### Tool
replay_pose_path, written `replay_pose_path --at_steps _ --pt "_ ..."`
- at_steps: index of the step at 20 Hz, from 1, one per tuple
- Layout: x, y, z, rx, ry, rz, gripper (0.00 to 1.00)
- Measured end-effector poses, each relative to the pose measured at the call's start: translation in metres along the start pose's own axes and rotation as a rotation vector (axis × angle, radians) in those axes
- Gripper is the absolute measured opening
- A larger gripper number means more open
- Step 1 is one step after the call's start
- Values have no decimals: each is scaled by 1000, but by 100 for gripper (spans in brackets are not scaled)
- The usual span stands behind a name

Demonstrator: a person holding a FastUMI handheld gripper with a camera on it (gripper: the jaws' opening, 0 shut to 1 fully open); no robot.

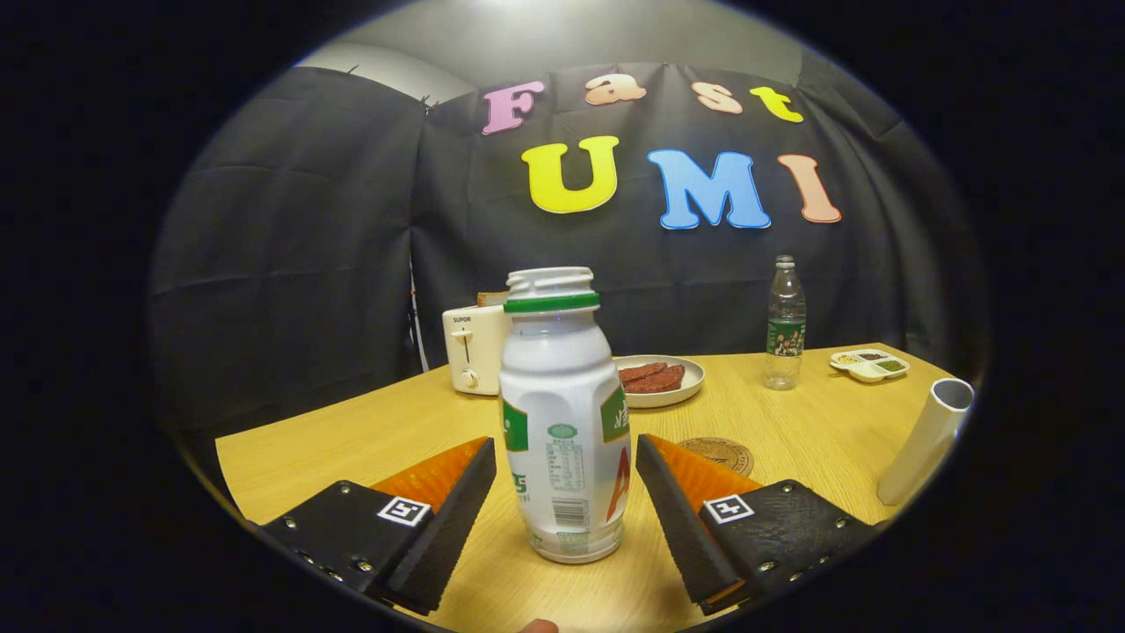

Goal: Take the bottle from table, then pour the juice into the cup, finally place the bottle on the coaster

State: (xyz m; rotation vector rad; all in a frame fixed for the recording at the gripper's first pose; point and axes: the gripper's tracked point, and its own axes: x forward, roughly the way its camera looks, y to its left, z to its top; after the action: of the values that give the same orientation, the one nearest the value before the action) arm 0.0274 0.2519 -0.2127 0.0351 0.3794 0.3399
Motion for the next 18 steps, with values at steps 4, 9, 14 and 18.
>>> replay_pose_path --at_steps 4,9,14,18 --pt "17 1 0 -45 9 -20 86" --pt "7 -7 1 -81 1 -92 71" --pt "-8 -6 12 -29 -16 -96 71" --pt "-20 -1 37 139 -75 -15 71"
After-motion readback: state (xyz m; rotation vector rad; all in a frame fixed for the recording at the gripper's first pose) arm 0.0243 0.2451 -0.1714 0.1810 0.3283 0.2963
